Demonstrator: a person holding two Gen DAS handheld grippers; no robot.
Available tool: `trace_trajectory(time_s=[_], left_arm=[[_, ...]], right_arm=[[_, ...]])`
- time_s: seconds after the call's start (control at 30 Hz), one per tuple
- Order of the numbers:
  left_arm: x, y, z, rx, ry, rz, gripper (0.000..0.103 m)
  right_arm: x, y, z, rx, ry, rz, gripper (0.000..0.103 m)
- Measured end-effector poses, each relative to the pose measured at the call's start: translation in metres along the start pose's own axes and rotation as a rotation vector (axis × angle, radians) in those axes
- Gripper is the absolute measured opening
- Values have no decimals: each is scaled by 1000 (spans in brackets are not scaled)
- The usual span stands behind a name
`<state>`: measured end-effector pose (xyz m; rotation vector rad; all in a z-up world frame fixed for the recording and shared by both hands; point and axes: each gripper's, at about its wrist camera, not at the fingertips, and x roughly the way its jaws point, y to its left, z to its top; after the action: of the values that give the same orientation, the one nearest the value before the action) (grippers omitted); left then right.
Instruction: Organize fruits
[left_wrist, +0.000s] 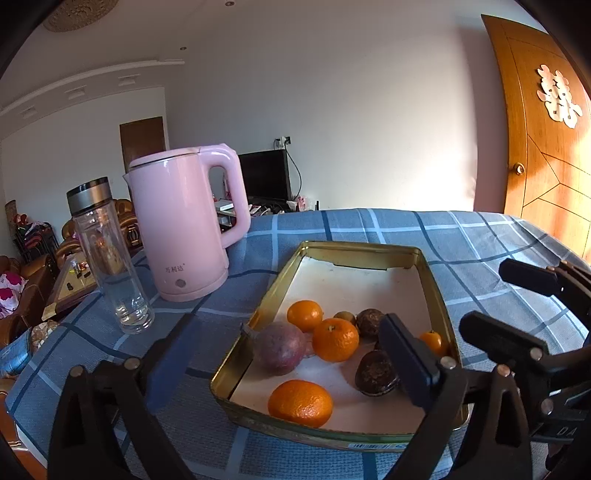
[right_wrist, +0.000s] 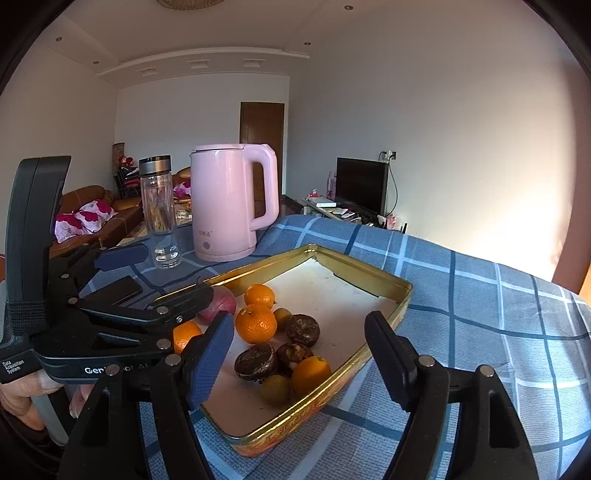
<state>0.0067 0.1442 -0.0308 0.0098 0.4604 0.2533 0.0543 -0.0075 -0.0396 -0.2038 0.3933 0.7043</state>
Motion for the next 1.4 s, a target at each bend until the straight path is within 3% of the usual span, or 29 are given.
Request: trace_trajectory(time_s=[0.4,1.4], left_arm=[[-7,-3,3,7,-12,6,101],[-11,-10,4,25,-17,6,103]], right_arm=[[-18,-11,3,18,-56,-82,85],[-31,-14,0,20,-81,-112,87]])
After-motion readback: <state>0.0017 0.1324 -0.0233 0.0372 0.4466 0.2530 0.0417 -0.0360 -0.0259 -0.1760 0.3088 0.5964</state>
